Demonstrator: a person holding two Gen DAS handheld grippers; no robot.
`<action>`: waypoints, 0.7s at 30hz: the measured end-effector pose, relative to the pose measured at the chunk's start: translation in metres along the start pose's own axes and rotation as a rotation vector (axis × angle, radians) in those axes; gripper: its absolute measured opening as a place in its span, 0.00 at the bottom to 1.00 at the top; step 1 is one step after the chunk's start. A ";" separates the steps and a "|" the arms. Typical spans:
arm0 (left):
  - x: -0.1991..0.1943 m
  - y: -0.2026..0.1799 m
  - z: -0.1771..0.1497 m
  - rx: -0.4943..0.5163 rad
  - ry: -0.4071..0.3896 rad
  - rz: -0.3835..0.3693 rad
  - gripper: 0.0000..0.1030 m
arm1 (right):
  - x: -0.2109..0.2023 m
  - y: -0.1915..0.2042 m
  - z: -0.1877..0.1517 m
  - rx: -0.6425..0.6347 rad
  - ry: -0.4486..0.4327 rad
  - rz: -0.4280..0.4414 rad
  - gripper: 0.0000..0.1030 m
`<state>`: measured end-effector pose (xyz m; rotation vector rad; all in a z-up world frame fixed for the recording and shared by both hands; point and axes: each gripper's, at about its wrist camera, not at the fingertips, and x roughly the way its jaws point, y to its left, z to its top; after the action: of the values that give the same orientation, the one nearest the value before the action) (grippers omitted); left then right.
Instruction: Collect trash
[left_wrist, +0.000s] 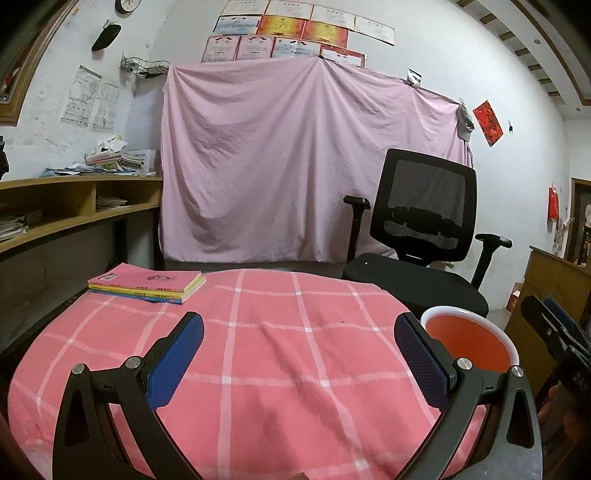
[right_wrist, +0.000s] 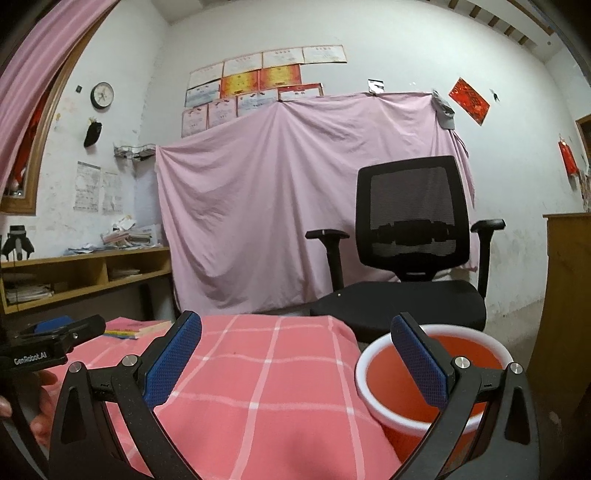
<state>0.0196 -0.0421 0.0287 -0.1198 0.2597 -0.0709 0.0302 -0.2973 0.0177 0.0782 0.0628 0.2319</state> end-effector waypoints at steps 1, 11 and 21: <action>-0.004 0.000 -0.002 0.006 0.002 0.000 0.98 | -0.003 0.001 -0.001 0.002 0.004 -0.003 1.00; -0.030 0.007 -0.021 0.041 0.002 -0.002 0.98 | -0.024 0.012 -0.008 0.013 0.024 -0.029 1.00; -0.047 0.013 -0.037 0.053 0.004 -0.003 0.98 | -0.036 0.020 -0.016 0.021 0.079 -0.033 1.00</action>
<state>-0.0348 -0.0292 0.0034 -0.0671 0.2618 -0.0805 -0.0105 -0.2847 0.0057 0.0890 0.1448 0.2017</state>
